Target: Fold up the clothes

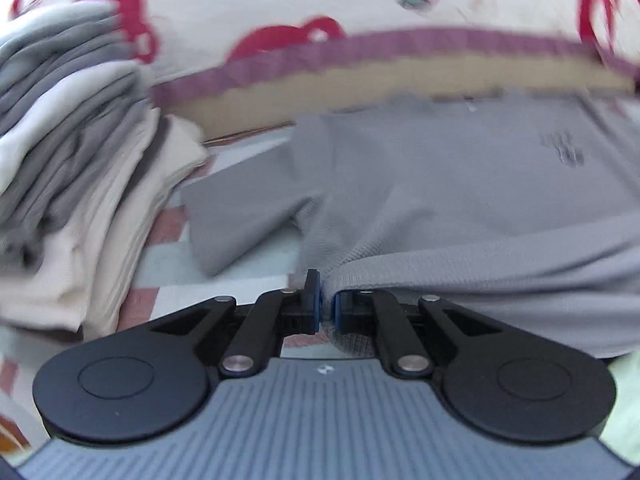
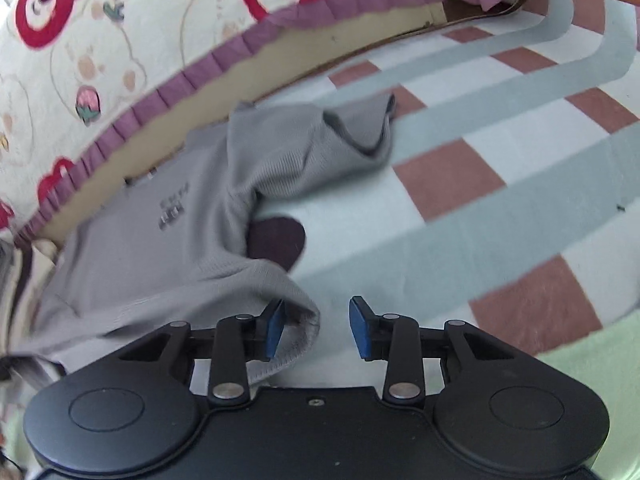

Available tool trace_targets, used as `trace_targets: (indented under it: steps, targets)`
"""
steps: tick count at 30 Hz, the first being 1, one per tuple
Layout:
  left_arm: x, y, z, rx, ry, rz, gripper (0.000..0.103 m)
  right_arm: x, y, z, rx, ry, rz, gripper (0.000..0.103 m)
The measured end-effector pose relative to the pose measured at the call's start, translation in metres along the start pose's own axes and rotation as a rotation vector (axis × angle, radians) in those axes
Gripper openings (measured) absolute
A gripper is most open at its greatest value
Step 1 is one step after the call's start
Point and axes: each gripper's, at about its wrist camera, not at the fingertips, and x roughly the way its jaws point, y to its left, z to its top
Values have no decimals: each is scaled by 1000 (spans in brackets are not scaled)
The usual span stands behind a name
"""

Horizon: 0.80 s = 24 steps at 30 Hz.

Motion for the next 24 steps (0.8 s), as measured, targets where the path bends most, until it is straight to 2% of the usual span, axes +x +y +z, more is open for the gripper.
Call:
trace_targets:
  steps: [3,5,7,9,10,11,13,15,18,20,22,24]
  targets:
    - [-3,2,-7,-25,20,-2,8,4,11,-9,-103,-28,3,40]
    - [1,1,-10,-24,45,-9,10,9,19,-9,-165,-44,3,32]
    - [7,-1,-9,-26,61,-18,10,13,29,-9,-226,-58,2,6]
    - [4,-5,-7,29,24,33,6,4,34,1,-204,-55,57,6]
    - [-10,-4,-2,61,-40,78,6,-2,36,8,-182,-52,93,5]
    - [-32,2,6,60,-92,91,6,-8,39,14,-160,-48,128,5]
    - [-76,16,24,55,-195,113,6,-45,54,31,-193,-84,182,5]
    - [-123,38,37,-12,-227,75,6,-99,74,48,-257,-134,250,5]
    - [-178,57,37,12,-219,69,6,-180,97,56,-388,-158,303,5]
    - [-202,62,24,39,-192,54,6,-221,102,52,-453,-133,261,5]
    - [-213,63,6,69,-145,37,6,-244,98,43,-445,-70,249,5]
    - [-221,64,-12,123,-107,19,6,-254,91,25,-382,-13,240,5]
